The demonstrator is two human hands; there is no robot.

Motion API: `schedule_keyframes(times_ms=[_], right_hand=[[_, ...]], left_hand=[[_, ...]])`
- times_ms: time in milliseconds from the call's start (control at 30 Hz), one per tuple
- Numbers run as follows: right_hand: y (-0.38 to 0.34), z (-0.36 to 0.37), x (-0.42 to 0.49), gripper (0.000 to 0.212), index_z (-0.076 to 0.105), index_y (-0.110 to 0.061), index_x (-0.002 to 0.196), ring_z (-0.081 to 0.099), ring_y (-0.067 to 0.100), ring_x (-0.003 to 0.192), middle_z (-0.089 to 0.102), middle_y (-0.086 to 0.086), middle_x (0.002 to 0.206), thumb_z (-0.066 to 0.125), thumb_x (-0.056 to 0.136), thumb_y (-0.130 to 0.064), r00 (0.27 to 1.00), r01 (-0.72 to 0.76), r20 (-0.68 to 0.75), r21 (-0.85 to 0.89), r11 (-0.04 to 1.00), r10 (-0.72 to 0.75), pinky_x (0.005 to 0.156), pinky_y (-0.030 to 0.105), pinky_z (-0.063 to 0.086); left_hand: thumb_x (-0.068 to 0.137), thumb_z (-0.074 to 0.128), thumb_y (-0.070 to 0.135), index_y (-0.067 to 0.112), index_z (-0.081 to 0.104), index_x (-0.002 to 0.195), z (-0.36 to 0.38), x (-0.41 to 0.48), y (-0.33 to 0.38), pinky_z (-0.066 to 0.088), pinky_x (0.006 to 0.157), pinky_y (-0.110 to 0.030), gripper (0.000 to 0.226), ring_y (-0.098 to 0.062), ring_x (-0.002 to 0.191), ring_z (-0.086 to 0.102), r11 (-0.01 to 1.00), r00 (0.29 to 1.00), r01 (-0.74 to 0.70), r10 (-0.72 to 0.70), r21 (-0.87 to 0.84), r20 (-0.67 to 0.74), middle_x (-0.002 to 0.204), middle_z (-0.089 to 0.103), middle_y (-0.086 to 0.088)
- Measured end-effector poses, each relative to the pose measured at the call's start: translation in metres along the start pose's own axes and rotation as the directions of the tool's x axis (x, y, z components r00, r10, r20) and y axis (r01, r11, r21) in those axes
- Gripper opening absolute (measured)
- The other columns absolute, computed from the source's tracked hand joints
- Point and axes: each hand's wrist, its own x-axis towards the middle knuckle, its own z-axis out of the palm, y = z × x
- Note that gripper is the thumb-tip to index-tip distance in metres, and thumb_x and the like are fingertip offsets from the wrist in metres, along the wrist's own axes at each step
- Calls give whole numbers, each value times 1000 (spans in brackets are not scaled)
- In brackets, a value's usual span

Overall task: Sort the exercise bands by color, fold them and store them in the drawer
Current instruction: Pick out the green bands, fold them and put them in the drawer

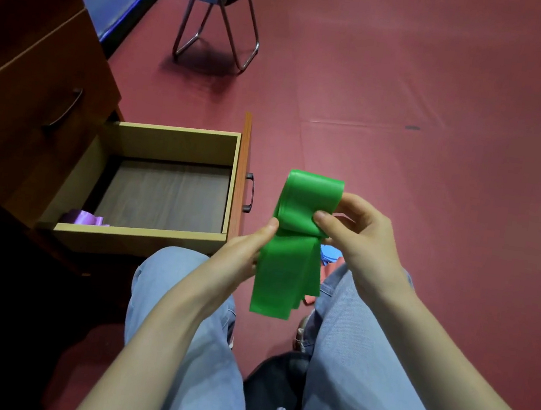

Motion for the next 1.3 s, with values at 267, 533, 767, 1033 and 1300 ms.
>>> schedule_keyframes(times_ms=[267,533,767,1033,1300], right_hand=[[3,7,-2,26,63,-30,83,62,-1,72,68,-21,72,63,75,-5,982,169,-64,-102,980,-176,68,14,50],[12,11,-12,36,60,-37,84,61,5,82,63,-15,84,60,78,-1,966,248,-10,-247,937,-259,72,20,51],[23,7,-20,33,63,-17,90,56,-1,93,56,-16,96,53,73,9,911,411,140,-396,821,-388,82,15,46],[35,3,-29,39,68,-17,97,43,-1,122,53,-9,122,39,75,-4,912,397,285,-425,814,-296,102,11,33],[25,10,-26,30,52,-19,120,61,11,102,62,2,113,50,90,-18,948,-280,139,-55,958,285,93,26,49]], left_hand=[[78,35,55,28,63,98,-2,-2,-1,52,83,-30,44,-8,95,67,1000,1000,-27,27,3,-6,98,72,9],[80,39,63,37,71,94,1,5,-7,37,106,-43,43,-11,109,60,995,997,17,-25,-99,-79,105,71,10],[90,8,58,15,67,89,4,-5,0,48,82,-33,74,-20,88,62,948,999,32,-38,-317,-11,89,70,-8],[89,48,13,12,58,105,-1,-5,-5,52,69,-22,20,-12,76,63,979,999,-51,48,-195,-24,91,64,-5],[89,46,0,6,51,112,6,-2,0,54,62,-18,24,-6,66,65,962,974,-193,163,-193,-161,90,63,-7]])
